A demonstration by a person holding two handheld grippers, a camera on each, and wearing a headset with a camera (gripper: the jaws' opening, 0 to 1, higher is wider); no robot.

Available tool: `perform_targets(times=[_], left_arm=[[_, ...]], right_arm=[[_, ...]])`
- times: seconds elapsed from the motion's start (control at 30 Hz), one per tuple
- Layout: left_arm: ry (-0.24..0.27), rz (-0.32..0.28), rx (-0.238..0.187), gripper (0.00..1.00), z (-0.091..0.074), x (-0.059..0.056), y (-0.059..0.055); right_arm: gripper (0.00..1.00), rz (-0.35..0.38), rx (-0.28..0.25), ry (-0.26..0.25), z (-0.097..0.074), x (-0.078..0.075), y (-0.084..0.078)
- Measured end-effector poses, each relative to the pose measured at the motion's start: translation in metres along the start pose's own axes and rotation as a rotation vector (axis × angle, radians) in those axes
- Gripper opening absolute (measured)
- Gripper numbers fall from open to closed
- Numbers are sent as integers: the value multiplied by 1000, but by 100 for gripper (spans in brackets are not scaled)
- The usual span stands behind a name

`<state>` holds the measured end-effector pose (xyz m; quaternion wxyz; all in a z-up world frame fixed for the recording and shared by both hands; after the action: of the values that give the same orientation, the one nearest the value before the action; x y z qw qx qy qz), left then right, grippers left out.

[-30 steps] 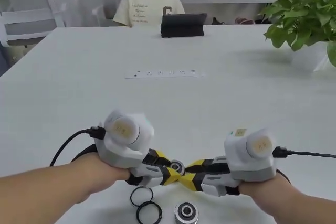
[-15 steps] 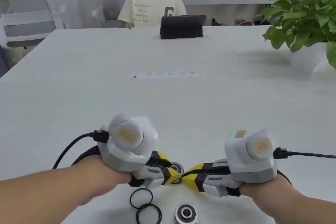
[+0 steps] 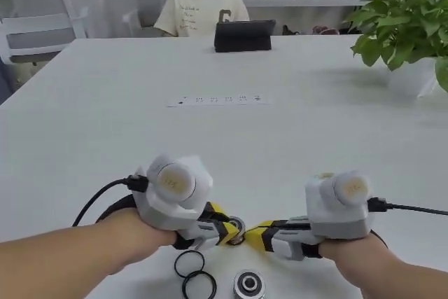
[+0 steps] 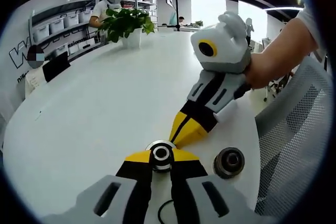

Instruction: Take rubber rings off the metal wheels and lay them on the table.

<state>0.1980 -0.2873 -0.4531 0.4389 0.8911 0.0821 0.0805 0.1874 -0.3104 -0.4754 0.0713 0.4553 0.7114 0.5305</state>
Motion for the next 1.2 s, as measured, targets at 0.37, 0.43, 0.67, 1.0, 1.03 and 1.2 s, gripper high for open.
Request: perform_targets(times=[0.37,0.43,0.67,1.0,1.03,1.2], left_arm=[[0,4,10,7,1,0,-1],[2,3,10,7,2,0,-1],[5,2,16,7,2,-1,-1],[15,5,20,7,2,0,-1],[16,6,20,7,2,0,-1],[15,4,19,7,2,-1,-2]], right_arm=[[0,207,-104,3,-4,-6,12],[0,239,-123,19,-4,-3,14],[0,226,-127,17,-5,-1,15],[0,230,-133,81,-1,17,22],[0,235,-142,105,0,21,25],[0,246,-157,149,-4,27,29]])
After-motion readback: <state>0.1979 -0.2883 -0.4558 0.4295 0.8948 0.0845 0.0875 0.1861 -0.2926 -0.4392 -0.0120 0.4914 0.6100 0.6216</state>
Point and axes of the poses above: the centre of the closed fingertips' face, and the gripper's own axes: z roughly forward along the fingers, x roughly to its left, y roughly out of its top, the point moved 1 cm from there along -z, roughly backward along the fingers, and after that the axes turned 2 degrees about -x, right-handed, at the moved point
